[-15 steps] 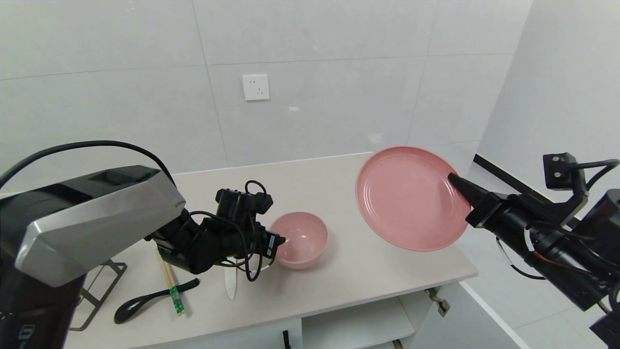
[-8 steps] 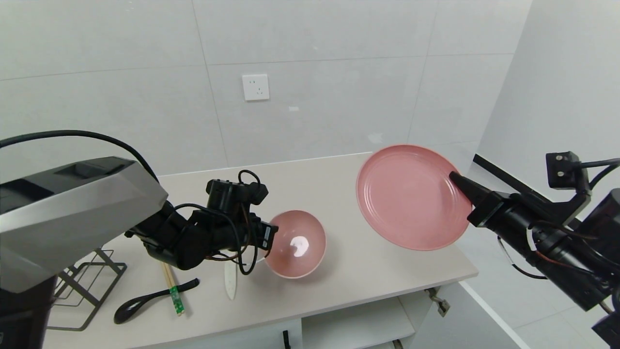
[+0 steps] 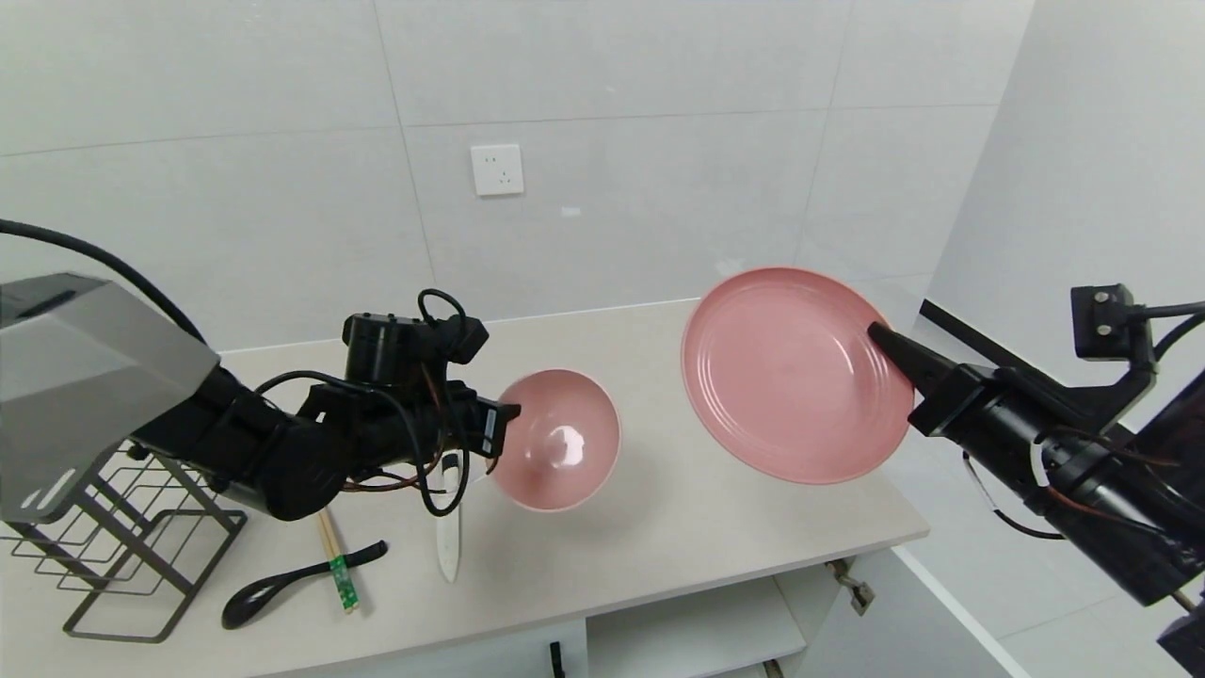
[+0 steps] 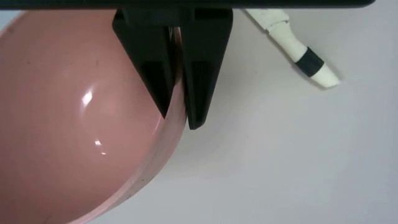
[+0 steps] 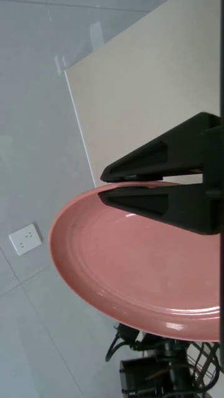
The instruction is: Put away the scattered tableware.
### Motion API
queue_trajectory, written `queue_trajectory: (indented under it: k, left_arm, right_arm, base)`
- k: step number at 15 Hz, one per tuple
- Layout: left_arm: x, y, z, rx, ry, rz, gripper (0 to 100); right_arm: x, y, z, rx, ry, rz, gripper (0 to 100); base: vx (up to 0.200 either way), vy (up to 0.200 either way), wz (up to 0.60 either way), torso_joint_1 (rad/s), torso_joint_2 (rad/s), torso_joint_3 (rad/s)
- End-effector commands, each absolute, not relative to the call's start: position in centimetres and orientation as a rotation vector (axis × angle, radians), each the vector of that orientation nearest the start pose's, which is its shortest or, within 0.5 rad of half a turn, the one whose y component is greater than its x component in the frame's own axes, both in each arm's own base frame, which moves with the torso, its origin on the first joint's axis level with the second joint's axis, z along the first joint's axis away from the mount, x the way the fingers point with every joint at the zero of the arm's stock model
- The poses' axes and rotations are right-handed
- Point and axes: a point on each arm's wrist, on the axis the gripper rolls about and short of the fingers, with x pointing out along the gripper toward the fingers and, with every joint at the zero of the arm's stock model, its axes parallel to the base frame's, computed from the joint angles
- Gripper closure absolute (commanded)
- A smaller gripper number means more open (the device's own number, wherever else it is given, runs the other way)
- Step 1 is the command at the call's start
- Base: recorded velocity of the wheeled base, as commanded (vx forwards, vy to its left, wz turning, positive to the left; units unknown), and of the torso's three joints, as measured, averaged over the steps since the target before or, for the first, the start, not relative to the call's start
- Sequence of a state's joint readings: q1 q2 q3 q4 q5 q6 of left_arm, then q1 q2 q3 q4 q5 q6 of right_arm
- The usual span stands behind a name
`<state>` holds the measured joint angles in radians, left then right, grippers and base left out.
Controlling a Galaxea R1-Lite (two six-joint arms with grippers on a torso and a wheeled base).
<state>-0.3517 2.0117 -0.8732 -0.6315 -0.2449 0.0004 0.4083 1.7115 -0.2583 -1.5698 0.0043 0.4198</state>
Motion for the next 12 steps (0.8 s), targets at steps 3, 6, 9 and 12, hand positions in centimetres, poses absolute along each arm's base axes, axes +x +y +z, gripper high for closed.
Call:
queue_trajectory:
  k: [3, 6, 9, 12]
  left_arm:
    - [29.1, -10.0, 13.4, -0.01, 0.441, -0.636, 100]
    - [25.8, -7.8, 15.0, -0.042, 0.406, -0.689, 100]
    - [23.8, -7.3, 16.3, -0.122, 0.346, -0.68, 100]
    - [22.7, -7.6, 17.5, -0.278, 0.322, -0.724, 100]
  right_arm:
    - [21.7, 9.5, 14.5, 0.421, -0.029, 0.435, 100]
    - [21.1, 9.2, 15.4, 0.429, -0.068, 0.437, 100]
    - [20.8, 9.1, 15.3, 0.427, -0.062, 0.441, 100]
    - [20.2, 9.1, 15.5, 0.432, -0.067, 0.455, 100]
  base:
    - [0.0, 0.0, 0.0, 0.0, 0.0, 0.0]
    - [0.0, 0.0, 0.0, 0.0, 0.0, 0.0]
    - [0.0, 0.0, 0.0, 0.0, 0.0, 0.0]
    - [0.0, 0.0, 0.0, 0.0, 0.0, 0.0]
